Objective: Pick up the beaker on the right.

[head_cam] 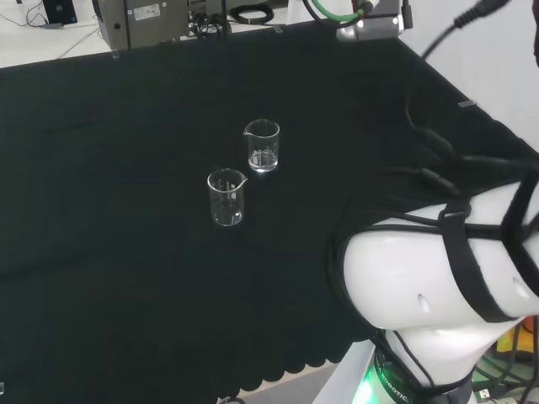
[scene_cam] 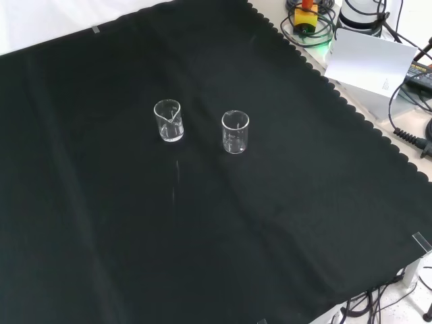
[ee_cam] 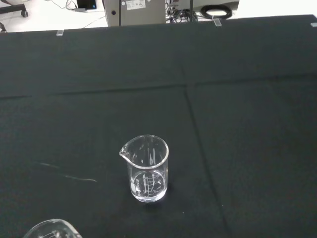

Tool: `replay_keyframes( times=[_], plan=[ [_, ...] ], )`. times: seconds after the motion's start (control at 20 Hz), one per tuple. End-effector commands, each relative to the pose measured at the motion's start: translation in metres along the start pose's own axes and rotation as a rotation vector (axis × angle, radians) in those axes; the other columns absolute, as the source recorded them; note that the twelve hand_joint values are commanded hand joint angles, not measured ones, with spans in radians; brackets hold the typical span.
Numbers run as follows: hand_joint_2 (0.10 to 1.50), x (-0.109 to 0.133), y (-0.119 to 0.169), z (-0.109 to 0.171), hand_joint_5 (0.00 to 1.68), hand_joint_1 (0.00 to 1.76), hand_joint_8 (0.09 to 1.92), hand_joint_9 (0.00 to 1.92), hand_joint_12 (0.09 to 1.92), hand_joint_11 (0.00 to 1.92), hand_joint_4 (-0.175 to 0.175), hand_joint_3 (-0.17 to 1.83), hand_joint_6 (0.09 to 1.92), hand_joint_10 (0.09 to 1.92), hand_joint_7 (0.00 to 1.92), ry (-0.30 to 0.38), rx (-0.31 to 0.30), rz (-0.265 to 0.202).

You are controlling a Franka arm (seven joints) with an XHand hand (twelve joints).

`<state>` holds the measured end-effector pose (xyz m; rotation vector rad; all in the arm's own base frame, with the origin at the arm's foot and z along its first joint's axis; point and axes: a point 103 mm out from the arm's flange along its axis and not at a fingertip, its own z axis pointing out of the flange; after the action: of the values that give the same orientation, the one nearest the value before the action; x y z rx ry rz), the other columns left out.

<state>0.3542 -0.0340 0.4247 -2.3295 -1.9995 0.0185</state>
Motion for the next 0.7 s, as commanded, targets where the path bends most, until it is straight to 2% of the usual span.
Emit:
replay_keyframes(
  times=[0.05, 0.3, 0.4, 0.45, 0.7],
  plan=[
    [1.25, -0.028, 0.063, 0.056, 0.29, 0.23, 0.52, 0.51, 1.34, 0.00, 0.005, -0.01, 0.09, 0.09, 0.10, 0.100, 0.005, -0.039],
    [1.15, -0.040, 0.109, 0.091, 0.32, 0.43, 0.54, 0.55, 1.37, 0.00, 0.002, -0.06, 0.09, 0.10, 0.15, 0.173, 0.047, -0.060],
    [1.12, -0.042, 0.121, 0.105, 0.31, 0.48, 0.54, 0.54, 1.37, 0.00, 0.004, -0.07, 0.09, 0.10, 0.16, 0.180, 0.057, -0.072],
    [1.11, -0.043, 0.126, 0.112, 0.32, 0.49, 0.55, 0.53, 1.37, 0.00, 0.004, -0.08, 0.09, 0.14, 0.15, 0.182, 0.064, -0.080],
    [1.11, -0.047, 0.140, 0.143, 0.32, 0.54, 0.56, 0.34, 1.37, 0.00, 0.007, -0.17, 0.09, 0.57, 0.14, 0.214, 0.101, -0.106]
  ],
)
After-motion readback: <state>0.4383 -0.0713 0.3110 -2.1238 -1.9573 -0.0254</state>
